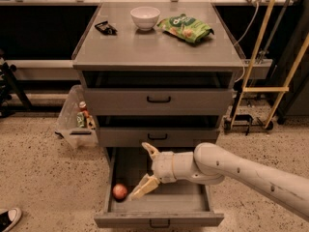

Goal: Pick apple from bottom drawer and place on counter

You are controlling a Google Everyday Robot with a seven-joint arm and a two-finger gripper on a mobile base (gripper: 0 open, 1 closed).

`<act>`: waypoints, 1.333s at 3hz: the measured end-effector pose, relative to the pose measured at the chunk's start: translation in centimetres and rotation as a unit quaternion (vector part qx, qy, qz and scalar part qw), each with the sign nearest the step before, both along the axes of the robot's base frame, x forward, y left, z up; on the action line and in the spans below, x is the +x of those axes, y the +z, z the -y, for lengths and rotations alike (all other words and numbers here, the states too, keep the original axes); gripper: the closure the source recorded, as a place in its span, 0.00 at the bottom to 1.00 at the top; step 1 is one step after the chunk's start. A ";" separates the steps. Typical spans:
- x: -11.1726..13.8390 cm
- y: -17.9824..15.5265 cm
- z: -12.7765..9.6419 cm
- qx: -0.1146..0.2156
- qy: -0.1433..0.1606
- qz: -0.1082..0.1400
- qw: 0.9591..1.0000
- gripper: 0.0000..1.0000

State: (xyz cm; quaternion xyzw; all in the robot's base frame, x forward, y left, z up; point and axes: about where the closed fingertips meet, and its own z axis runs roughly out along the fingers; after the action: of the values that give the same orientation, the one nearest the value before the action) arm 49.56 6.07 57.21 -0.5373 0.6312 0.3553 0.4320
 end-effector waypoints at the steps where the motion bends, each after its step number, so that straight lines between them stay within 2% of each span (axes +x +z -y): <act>1: 0.0 0.0 0.0 0.000 0.000 0.000 1.000 0.00; 2: 1.2 -1.8 0.4 -0.010 -0.017 0.015 1.000 0.00; 4: 6.7 -13.7 0.9 -0.061 -0.060 0.033 0.996 0.00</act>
Offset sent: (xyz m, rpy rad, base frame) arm 0.0441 -0.0192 -0.0605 -0.0696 -0.1077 -0.1279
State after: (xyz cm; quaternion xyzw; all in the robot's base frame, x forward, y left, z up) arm 56.27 5.13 43.54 -0.5357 0.6680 0.2712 0.4396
